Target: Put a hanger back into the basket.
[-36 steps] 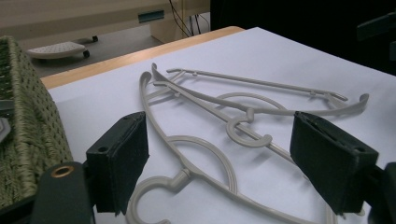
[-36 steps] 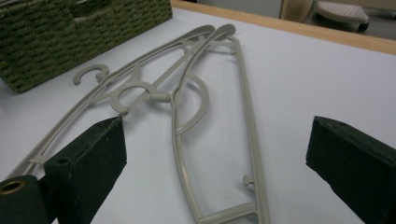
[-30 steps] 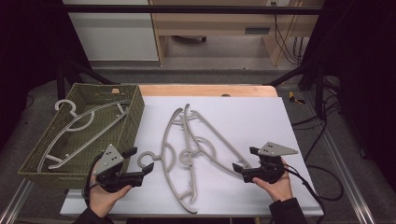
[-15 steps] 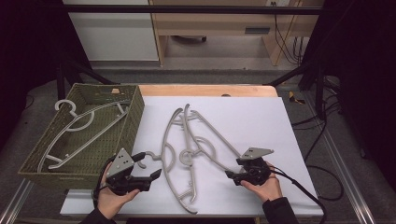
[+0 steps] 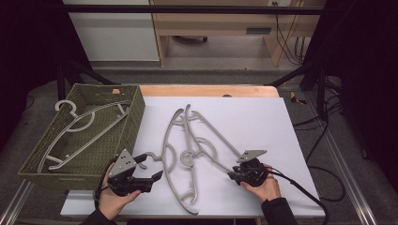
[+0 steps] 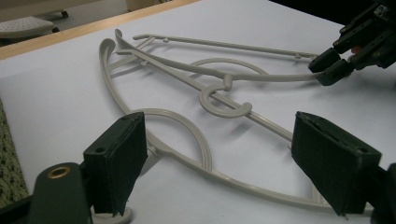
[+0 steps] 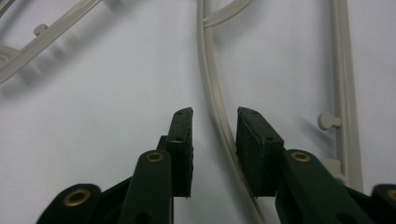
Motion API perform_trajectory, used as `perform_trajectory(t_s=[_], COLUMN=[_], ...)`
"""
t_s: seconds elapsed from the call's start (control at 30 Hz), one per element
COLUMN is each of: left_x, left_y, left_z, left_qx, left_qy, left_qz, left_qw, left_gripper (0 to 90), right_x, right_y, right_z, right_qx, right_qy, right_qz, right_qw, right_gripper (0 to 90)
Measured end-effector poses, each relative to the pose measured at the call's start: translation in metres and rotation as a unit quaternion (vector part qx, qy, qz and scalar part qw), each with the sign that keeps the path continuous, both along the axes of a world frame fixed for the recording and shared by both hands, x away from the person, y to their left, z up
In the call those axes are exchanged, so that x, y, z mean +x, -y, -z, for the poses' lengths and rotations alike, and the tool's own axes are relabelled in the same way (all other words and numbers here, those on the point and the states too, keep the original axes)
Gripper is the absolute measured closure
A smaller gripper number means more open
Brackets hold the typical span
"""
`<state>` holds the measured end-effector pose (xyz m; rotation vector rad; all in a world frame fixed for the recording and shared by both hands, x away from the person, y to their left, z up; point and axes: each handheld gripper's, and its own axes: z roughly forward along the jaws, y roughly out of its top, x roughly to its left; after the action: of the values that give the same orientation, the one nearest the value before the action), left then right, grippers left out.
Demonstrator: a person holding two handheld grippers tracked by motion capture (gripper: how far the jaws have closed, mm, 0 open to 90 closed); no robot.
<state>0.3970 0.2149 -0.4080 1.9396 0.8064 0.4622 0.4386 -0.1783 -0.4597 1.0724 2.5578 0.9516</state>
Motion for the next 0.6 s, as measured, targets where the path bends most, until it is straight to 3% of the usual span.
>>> perform_trajectory(t_s=[0.13, 0.3, 0.47, 0.57, 0.6], left_x=[0.0006, 0.0016, 0.0021, 0.0019, 0.0019], left_y=[0.0004, 0.0001, -0.0003, -0.0006, -0.0006], left_z=[0.0006, 0.0016, 0.0023, 0.002, 0.002], left_qx=[0.001, 0.003, 0.005, 0.005, 0.004], left_qy=[-0.002, -0.004, -0.006, -0.006, -0.006], left_qz=[0.002, 0.0, -0.001, -0.002, -0.002], left_qw=[1.0, 1.0, 1.0, 1.0, 1.0], left_gripper=[18.5, 18.9, 19.0, 19.1, 19.1], right_x=[0.0027, 0.0063, 0.0065, 0.004, 0.0041], right_y=[-0.0006, -0.0022, -0.0023, -0.0055, -0.0054], right_z=[0.0019, 0.0066, 0.0058, 0.0027, 0.0024], right_qx=[-0.002, -0.023, -0.013, 0.003, 0.004], right_qy=[-0.003, -0.01, -0.014, -0.034, -0.026], right_qz=[0.002, 0.001, -0.012, -0.012, -0.019], right_qw=[1.0, 0.9997, 0.9997, 0.9994, 0.9995], right_gripper=[69.8, 74.7, 76.8, 80.5, 81.9])
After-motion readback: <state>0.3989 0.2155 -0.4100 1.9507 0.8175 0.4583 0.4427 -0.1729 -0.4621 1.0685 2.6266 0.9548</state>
